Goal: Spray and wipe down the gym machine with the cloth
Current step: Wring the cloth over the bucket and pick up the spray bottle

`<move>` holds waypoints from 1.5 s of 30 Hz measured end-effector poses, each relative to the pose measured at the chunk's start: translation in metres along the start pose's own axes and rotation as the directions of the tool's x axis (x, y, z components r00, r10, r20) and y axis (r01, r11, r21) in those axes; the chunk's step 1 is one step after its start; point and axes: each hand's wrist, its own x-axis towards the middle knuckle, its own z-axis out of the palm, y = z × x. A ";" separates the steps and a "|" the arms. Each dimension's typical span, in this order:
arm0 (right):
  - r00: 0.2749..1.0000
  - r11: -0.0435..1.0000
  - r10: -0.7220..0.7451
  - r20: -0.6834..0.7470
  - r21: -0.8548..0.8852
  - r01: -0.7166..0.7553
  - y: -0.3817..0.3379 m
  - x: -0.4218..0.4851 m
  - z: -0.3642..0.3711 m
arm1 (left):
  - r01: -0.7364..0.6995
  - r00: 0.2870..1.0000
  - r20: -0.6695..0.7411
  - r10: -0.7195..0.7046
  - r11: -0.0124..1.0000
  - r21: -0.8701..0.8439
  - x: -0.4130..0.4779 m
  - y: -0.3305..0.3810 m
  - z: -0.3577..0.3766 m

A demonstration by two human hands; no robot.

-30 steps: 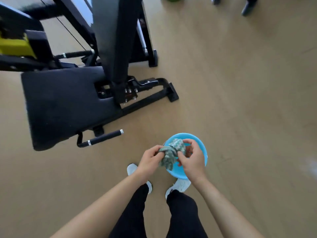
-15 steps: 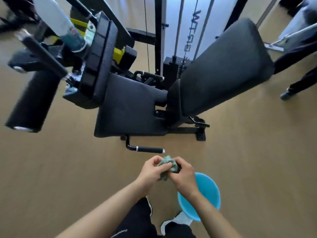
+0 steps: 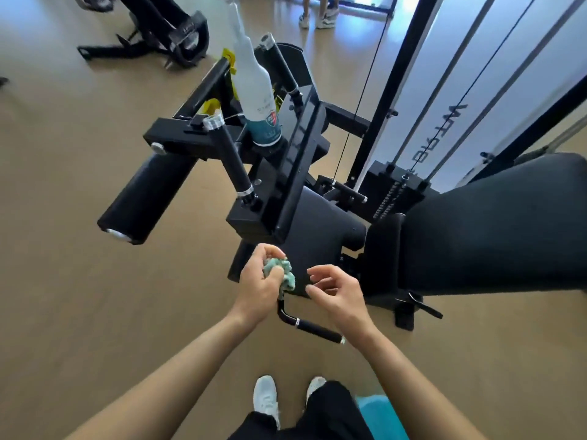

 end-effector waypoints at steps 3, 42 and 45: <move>0.999 0.999 -0.049 0.005 0.018 0.049 -0.027 0.039 -0.010 | -0.046 0.981 -0.192 0.031 0.996 -0.075 0.021 0.027 -0.014; 0.972 0.910 -0.005 0.235 0.404 -0.093 -0.090 0.166 -0.046 | -0.084 0.899 -0.406 0.164 0.974 0.208 0.067 0.066 0.019; 0.976 0.893 0.040 0.214 0.430 -0.131 -0.068 0.135 -0.050 | -0.070 0.996 -0.033 0.083 0.957 0.282 0.054 0.049 0.027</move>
